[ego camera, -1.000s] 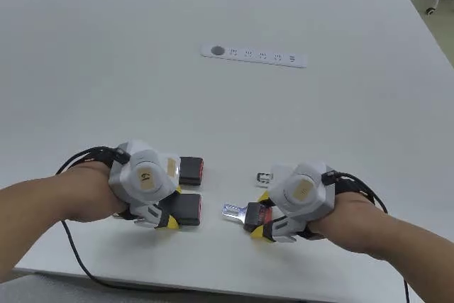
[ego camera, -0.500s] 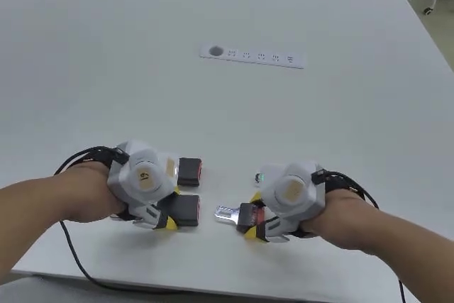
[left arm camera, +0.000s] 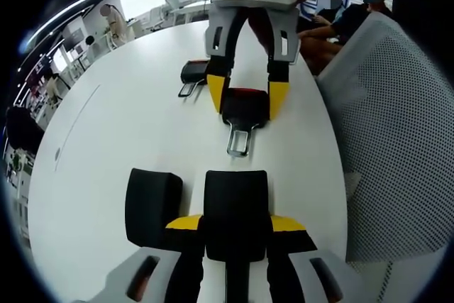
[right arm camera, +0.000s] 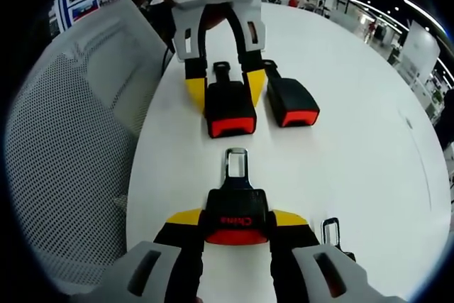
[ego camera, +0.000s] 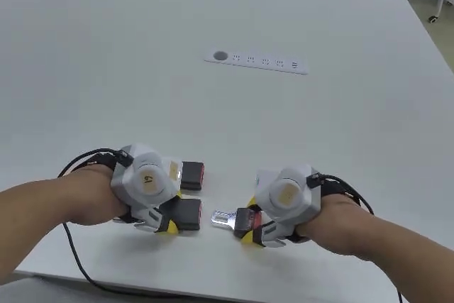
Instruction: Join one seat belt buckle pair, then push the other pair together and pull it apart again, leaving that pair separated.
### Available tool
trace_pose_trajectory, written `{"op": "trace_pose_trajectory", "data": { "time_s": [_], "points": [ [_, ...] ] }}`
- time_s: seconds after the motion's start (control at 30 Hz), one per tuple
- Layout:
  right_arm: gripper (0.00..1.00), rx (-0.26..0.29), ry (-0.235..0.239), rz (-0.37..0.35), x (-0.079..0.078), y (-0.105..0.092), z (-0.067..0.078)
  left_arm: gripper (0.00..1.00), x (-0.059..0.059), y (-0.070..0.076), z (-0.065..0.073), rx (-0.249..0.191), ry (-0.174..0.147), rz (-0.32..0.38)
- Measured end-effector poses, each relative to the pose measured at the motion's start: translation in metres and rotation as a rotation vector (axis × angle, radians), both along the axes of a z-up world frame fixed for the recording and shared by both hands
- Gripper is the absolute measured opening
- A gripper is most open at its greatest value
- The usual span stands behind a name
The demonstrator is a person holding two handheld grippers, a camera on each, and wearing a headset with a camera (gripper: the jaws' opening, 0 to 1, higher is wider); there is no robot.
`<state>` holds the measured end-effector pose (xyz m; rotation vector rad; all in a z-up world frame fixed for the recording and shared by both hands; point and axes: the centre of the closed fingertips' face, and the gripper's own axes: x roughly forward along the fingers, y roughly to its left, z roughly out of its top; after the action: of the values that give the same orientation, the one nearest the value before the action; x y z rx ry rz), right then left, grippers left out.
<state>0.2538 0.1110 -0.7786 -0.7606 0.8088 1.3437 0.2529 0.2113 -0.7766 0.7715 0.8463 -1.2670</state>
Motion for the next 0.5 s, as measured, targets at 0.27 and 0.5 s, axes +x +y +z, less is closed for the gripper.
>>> {"op": "trace_pose_trajectory", "data": {
  "time_s": [0.27,0.5],
  "points": [
    [0.32,-0.009,-0.009,0.038,-0.001,0.016,-0.001,0.34,0.001,0.0,-0.001,0.006,0.004,0.001],
    [0.32,-0.016,-0.011,0.059,0.0,0.025,-0.001,0.34,0.0,-0.001,-0.001,0.022,0.013,-0.012]
  ]
}}
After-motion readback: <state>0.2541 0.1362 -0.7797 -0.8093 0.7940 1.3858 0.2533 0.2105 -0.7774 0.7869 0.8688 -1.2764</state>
